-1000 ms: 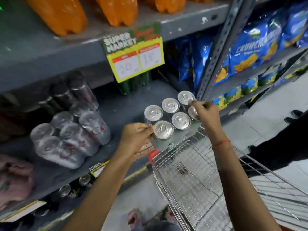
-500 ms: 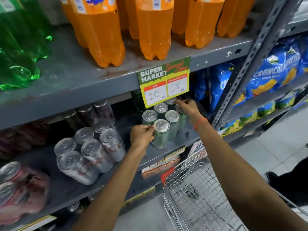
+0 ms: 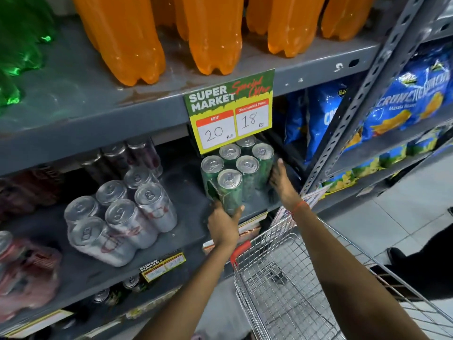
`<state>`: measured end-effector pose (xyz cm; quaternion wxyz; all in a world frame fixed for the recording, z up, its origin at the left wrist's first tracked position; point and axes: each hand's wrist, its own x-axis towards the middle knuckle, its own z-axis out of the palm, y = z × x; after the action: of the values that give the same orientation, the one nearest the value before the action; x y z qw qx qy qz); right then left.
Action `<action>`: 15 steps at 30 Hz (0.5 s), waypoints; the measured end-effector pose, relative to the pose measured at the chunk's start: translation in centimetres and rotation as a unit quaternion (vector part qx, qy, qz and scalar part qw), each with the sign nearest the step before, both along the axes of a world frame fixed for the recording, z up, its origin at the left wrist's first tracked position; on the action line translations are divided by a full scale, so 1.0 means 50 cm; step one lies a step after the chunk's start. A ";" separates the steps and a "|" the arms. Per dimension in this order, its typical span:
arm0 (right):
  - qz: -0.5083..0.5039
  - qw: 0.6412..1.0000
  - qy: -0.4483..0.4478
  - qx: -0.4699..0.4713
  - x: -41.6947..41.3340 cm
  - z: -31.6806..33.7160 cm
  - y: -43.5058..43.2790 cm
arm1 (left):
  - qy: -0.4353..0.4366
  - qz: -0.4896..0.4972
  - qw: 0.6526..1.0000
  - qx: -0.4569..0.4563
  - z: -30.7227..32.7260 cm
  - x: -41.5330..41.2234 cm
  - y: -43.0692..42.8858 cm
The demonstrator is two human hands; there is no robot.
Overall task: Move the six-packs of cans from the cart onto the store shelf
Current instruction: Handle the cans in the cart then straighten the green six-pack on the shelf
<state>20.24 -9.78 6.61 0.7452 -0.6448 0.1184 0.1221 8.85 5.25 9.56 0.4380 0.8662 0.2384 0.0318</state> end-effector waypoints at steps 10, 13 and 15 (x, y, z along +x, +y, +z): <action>0.025 0.996 -0.054 -0.064 -0.010 0.024 0.006 | -0.021 -0.004 0.999 0.032 -0.029 0.012 0.012; 0.011 0.994 -0.086 -0.060 -0.027 0.018 -0.010 | -0.023 -0.032 0.999 0.013 -0.031 0.019 0.016; -0.003 0.994 -0.096 -0.052 -0.038 0.014 -0.024 | -0.022 -0.055 0.998 0.002 -0.032 0.024 0.013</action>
<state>18.32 -11.00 7.29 0.7186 -0.6914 0.0544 0.0515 10.05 5.89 7.96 0.4426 0.8779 0.1806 0.0269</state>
